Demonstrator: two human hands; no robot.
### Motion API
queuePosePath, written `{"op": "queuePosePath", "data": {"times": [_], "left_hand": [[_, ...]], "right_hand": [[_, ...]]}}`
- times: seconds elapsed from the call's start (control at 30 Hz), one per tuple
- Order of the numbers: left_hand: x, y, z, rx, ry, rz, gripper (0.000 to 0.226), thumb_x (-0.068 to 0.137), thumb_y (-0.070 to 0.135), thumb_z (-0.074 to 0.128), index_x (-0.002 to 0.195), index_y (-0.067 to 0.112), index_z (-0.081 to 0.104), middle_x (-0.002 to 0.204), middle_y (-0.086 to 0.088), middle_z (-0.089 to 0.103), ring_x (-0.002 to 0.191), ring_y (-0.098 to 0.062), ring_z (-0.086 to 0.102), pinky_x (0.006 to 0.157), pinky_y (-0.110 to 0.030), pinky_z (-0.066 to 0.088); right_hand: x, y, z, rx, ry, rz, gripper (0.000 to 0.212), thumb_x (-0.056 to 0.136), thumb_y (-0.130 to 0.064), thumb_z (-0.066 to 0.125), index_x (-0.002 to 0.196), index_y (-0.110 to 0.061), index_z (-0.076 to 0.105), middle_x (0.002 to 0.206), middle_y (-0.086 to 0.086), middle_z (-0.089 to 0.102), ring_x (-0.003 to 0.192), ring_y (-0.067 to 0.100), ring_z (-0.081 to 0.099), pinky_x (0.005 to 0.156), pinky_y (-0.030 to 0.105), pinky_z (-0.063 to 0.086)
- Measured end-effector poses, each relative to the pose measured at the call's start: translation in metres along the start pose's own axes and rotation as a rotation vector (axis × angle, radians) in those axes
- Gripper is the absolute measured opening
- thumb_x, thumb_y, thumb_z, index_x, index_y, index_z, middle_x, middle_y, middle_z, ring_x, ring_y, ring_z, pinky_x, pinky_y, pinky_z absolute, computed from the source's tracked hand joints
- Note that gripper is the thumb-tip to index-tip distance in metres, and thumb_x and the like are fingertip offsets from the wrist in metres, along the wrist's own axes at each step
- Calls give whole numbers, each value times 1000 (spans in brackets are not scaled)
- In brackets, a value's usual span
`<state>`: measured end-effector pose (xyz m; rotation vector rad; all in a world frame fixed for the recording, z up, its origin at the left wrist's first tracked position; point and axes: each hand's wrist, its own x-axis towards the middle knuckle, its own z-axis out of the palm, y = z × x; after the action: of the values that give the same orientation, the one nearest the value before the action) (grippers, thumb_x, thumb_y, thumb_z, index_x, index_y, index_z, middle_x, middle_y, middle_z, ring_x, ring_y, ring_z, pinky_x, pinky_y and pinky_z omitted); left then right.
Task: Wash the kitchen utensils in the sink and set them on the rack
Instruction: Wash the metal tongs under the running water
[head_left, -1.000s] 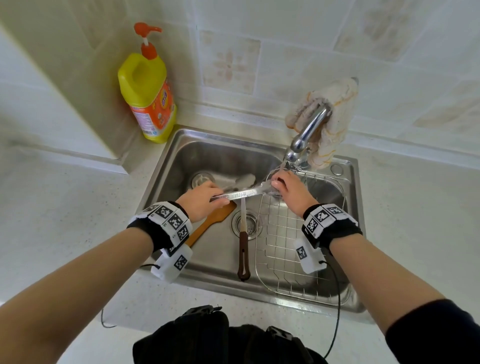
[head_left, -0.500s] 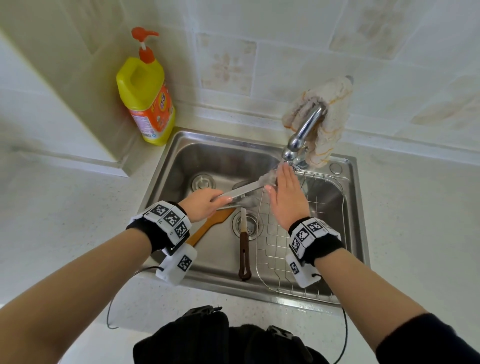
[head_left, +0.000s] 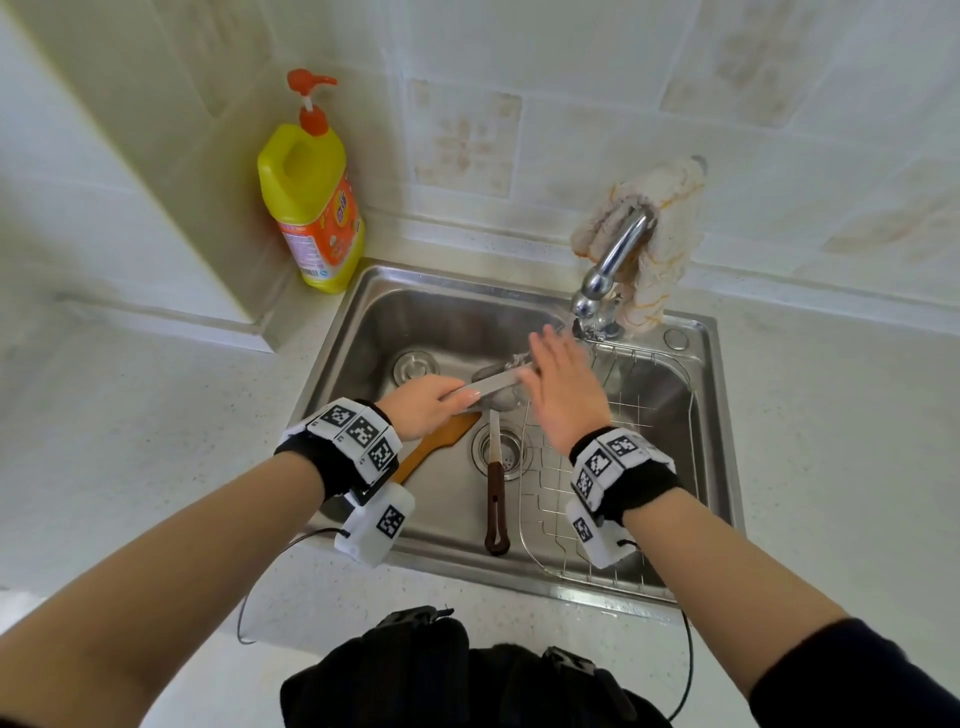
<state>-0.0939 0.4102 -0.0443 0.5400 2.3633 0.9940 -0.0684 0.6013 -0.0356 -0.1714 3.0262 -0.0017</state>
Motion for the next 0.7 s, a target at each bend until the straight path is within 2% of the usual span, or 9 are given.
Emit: {"op": "queuePosePath", "data": {"times": [0.07,0.13,0.2,0.27,0.33,0.37,0.47,0.53,0.7], "left_hand": [[5,3,4,15,-36,6,35,98,37,38,70,17,44,62,2,42,55,-12,40,61,-27,36],[12,5,7,22,-56,24,33,98,36,39,72,17,47,64,3,44,56,-10,40,61,-25,35],[17,6,6,25,-55,40,30,97,34,43,72,17,50,65,5,46,59,-8,42,62,-23,35],[20,4,1,44,-67,56,24,94,31,50,75,16,53,68,5,48,61,-7,44,62,-22,36],[20,-2,-5,51,-50,59,10,88,26,60,82,18,58,75,6,54,68,-8,52,69,-23,41],[19,-5,-8,48,-18,55,5,86,23,63,88,20,59,80,6,57,73,-9,55,72,-25,44],[16,-11,-14,60,162,55,16,85,14,63,100,19,61,89,8,53,76,-6,52,74,-24,45],[14,-12,-17,1,282,64,18,83,11,65,101,16,62,86,13,48,74,-2,51,75,-23,48],[5,-15,-27,-120,323,67,17,85,12,63,102,15,65,85,14,56,74,1,55,81,-23,49]], "right_hand": [[-3,12,-2,86,-16,134,62,99,-44,14,150,-10,6,157,10,-2,145,24,-7,120,38,2],[-9,8,2,62,-36,35,64,99,-47,17,149,-10,3,157,8,-4,145,21,-8,119,35,-3],[-9,4,6,21,-49,-117,62,99,-45,23,149,-12,8,157,6,1,145,19,-5,116,32,-7],[0,11,5,20,-57,-147,56,97,-42,33,144,-12,29,153,7,26,144,20,14,117,32,5],[10,16,7,53,-83,-117,41,94,-40,41,126,-14,49,130,4,52,126,19,42,108,30,28],[16,14,8,77,-94,-102,35,94,-39,44,117,-15,54,119,2,57,116,18,48,100,29,35],[29,8,11,185,-68,-53,24,94,-35,47,106,-16,57,105,0,59,101,16,52,91,29,40],[32,7,11,221,-80,-27,25,95,-35,45,105,-15,57,103,1,59,98,17,53,87,30,42],[29,5,11,278,-144,-22,28,97,-34,39,108,-13,54,105,2,58,94,17,55,77,29,42]]}}
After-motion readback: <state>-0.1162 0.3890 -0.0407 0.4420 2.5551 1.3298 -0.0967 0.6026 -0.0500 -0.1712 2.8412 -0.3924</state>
